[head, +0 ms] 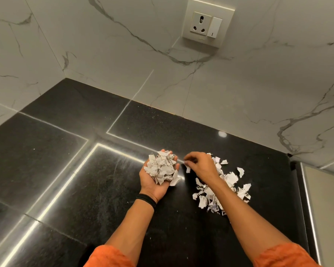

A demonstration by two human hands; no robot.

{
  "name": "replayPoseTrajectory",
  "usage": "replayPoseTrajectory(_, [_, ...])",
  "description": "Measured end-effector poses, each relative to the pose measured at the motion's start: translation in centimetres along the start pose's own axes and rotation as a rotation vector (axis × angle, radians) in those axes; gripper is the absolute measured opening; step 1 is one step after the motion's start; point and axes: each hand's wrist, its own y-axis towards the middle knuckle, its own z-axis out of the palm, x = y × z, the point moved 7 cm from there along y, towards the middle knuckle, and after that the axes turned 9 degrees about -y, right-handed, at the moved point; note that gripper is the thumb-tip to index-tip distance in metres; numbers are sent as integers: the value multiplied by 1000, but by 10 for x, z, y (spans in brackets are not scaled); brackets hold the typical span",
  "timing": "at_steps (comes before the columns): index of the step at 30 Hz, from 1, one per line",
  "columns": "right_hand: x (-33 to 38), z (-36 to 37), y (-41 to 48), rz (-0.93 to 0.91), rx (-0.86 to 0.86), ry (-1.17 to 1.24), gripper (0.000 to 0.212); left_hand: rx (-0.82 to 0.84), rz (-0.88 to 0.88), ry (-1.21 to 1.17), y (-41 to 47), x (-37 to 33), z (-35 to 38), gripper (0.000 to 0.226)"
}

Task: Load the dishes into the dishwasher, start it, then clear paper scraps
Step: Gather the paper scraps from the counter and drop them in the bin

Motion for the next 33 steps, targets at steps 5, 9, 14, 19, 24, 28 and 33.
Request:
replayPoseTrajectory(5, [27, -27, -9, 52, -107, 461, 13, 0, -5, 7, 1, 8, 4, 56])
replayPoseTrajectory(9, [43, -23, -15, -13, -19, 399, 10, 7, -4, 19, 0, 17, 10, 55])
replayPoseTrajectory(14, [45, -23, -15, -21, -48, 460, 12, 1, 5, -16, -2, 7, 4, 56])
replayPoseTrajectory(19, [40, -21, -3, 62, -103, 585, 11, 34, 31, -42, -8, -9, 2, 57])
replayPoseTrajectory(24, [30, 7, 8, 41, 60, 184, 22, 62, 60, -72, -15, -25, 0, 59])
replayPoseTrajectory(28, [43, 27, 4, -110, 136, -128, 26, 53, 94, -71, -19, -36, -5, 58])
replayPoseTrajectory(33, [53, 32, -1, -233, 81, -274, 17, 35, 94, -82, -17, -37, -7, 57])
